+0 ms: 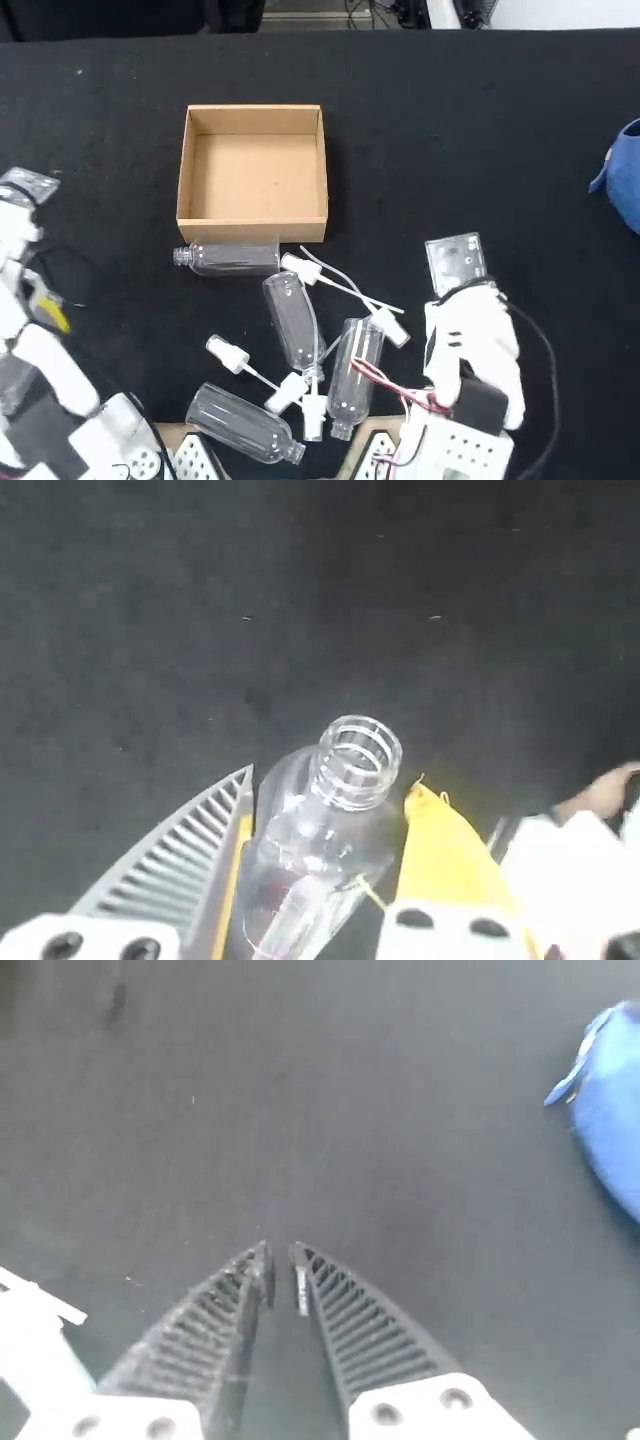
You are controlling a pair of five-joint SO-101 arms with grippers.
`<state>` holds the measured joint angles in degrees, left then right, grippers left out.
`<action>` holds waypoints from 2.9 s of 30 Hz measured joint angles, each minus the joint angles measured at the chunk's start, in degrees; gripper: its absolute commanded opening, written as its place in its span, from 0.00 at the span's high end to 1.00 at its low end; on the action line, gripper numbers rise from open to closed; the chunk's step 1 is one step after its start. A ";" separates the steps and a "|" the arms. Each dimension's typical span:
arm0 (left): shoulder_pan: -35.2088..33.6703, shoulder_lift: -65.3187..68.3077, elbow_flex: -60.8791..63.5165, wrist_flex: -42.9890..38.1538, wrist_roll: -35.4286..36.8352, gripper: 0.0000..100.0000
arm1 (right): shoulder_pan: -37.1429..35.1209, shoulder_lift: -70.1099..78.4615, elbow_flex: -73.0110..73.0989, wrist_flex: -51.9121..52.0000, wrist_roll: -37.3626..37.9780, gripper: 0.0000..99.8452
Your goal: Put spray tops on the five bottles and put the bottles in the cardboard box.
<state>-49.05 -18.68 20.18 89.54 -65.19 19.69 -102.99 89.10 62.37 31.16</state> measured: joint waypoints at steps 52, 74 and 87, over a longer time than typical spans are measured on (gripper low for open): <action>-18.29 8.70 -14.15 -12.92 33.49 0.97 | -80.26 100.40 -46.68 -17.58 -33.23 0.99; 1.49 4.57 -13.71 -9.76 45.45 0.97 | -58.37 61.10 -73.58 3.08 -31.56 0.99; 29.45 -34.02 15.38 -30.77 53.71 0.97 | -36.66 60.92 -88.26 -5.80 -51.87 0.99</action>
<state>-19.60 -52.70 35.56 58.77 -11.47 -16.97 -42.07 0.84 56.57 -20.70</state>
